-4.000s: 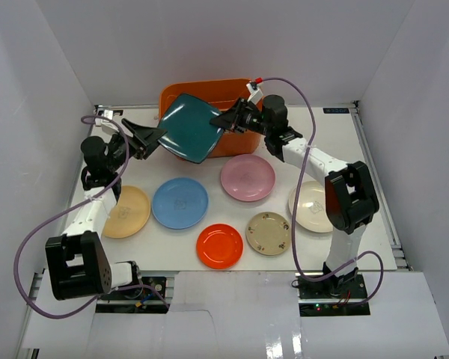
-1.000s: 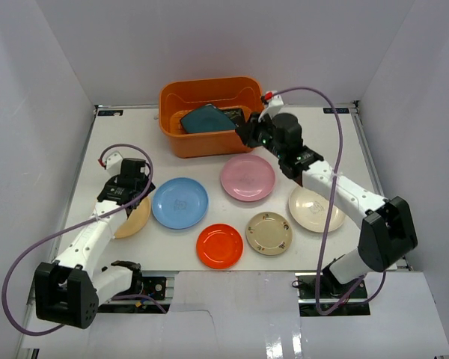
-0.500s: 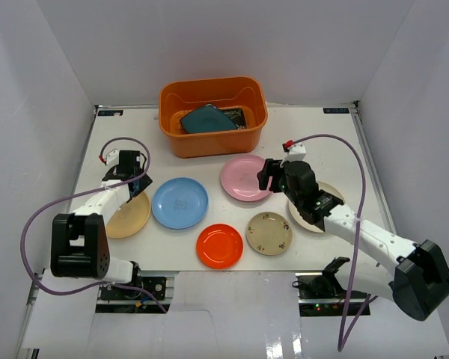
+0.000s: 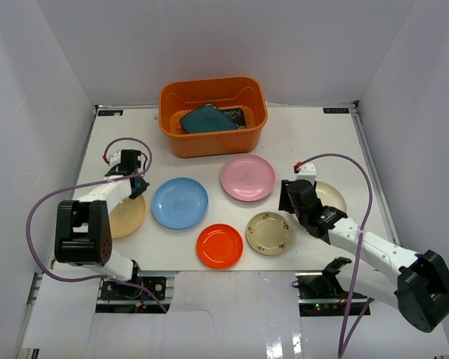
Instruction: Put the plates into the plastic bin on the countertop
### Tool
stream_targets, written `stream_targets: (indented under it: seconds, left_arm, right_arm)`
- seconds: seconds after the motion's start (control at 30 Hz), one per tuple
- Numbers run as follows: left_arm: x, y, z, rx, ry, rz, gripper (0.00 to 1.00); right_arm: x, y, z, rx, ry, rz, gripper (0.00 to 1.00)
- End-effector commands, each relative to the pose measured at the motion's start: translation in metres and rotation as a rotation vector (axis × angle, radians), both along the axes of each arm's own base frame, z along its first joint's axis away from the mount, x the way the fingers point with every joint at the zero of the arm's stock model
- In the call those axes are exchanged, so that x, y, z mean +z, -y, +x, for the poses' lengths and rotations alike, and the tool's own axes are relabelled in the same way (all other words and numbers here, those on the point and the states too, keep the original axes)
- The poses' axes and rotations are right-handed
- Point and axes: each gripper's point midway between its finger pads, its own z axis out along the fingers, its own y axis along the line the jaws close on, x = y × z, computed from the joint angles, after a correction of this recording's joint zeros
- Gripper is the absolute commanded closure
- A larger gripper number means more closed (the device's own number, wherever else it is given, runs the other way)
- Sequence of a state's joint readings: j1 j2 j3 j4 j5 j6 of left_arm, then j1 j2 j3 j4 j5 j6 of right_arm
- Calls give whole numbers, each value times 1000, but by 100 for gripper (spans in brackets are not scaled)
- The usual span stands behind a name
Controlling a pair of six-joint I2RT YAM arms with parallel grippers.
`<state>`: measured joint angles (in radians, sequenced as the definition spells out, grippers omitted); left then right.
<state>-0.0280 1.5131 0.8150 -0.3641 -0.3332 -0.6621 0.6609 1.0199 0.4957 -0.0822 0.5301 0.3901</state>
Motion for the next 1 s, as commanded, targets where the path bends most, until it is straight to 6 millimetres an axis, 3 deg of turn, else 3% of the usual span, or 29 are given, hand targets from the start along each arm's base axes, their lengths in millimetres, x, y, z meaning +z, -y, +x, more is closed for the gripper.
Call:
stream_targets:
  seconds: [0.0, 0.07, 0.17, 0.27, 0.3, 0.37, 0.4, 0.43, 0.47, 0.5, 0.53, 0.6, 0.63, 0.67, 0.7, 0.73, 0.8, 0.83, 0.87, 0.97]
  left_arm:
    - [19, -7, 14, -2, 56, 25, 90]
    - [23, -7, 16, -5, 63, 18, 100]
    - [39, -5, 19, -30, 97, 18, 100]
    - [84, -3, 27, -80, 213, 28, 100]
    - [115, -1, 32, -105, 287, 40, 100]
    - [152, 9, 40, -150, 369, 48, 100]
    - [189, 15, 48, -170, 445, 60, 100]
    - [207, 24, 52, -195, 482, 65, 100]
    - [227, 47, 56, -255, 522, 68, 100]
    - [269, 58, 64, -270, 606, 87, 100]
    - [278, 89, 72, -356, 614, 106, 100]
    - [304, 116, 85, -422, 653, 131, 100]
    - [325, 132, 103, -456, 685, 136, 100]
    - [331, 149, 110, -496, 688, 131, 100]
    - [363, 159, 118, -510, 753, 124, 100]
    - [348, 177, 137, -543, 720, 130, 100]
    - [354, 197, 152, -601, 734, 155, 100]
    - [377, 212, 158, -632, 788, 156, 100]
    - [353, 231, 176, -699, 742, 194, 100]
    - [332, 258, 208, -786, 722, 240, 100]
  right_arm:
    - [1, 15, 5, -71, 21, -18, 37]
    - [-12, 18, 6, -83, -17, -37, 39]
    - [-25, 18, 10, -75, -61, -46, 43]
    - [-34, 14, 14, -59, -92, -47, 49]
    - [-34, 12, 15, -49, -97, -42, 50]
    - [-34, 9, 18, -44, -98, -40, 54]
    - [-34, 9, 19, -40, -98, -46, 55]
    - [-35, 9, 20, -37, -103, -50, 57]
    - [-35, 9, 20, -37, -103, -51, 59]
    - [-37, 8, 20, -32, -111, -48, 61]
    - [-40, 8, 20, -33, -124, -45, 64]
    - [-39, 1, 24, -19, -112, -16, 67]
    - [-43, 2, 24, -22, -125, -21, 68]
    - [-44, 2, 25, -21, -127, -24, 74]
    - [-44, 3, 25, -29, -125, -28, 78]
    - [-43, 4, 26, -33, -119, -30, 85]
    - [-41, 6, 25, -38, -110, -30, 89]
    - [-40, 6, 25, -37, -108, -28, 92]
    - [-39, 2, 24, -21, -105, -12, 92]
    - [-38, -2, 23, -3, -107, 9, 92]
